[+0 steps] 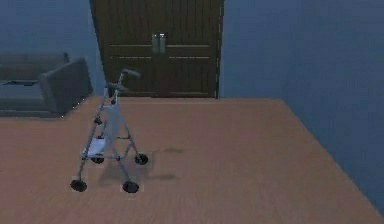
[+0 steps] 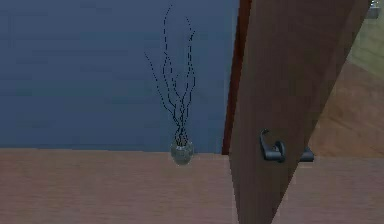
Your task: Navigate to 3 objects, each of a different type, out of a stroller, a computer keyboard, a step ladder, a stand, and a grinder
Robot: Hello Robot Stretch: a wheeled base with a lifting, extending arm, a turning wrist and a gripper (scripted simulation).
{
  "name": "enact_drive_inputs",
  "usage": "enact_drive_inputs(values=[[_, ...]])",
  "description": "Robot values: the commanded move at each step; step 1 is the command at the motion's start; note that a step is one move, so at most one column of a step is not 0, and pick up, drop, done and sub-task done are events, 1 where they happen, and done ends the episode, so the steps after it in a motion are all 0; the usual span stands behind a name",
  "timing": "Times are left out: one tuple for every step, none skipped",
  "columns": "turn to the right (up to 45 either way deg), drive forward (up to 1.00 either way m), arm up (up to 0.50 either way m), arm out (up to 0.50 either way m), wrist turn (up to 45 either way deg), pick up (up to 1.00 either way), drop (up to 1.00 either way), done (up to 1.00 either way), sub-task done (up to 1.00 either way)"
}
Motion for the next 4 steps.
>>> enact_drive_inputs(values=[[12.0,0.0,0.0,0.0,0.0,0.0,0.0,0.0,0.0],[0.0,0.65,0.0,0.0,0.0,0.0,0.0,0.0,0.0],[-45.0,0.0,0.0,0.0,0.0,0.0,0.0,0.0,0.0],[-12.0,0.0,0.0,0.0,0.0,0.0,0.0,0.0,0.0]])
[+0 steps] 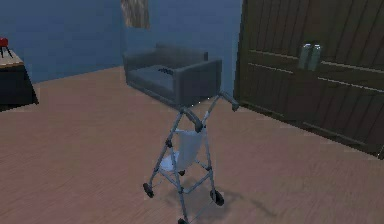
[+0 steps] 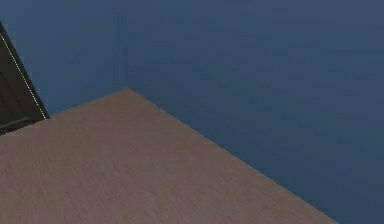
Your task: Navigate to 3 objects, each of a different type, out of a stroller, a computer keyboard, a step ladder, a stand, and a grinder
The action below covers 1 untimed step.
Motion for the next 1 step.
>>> enact_drive_inputs(values=[[0.0,0.0,0.0,0.0,0.0,0.0,0.0,1.0,0.0]])
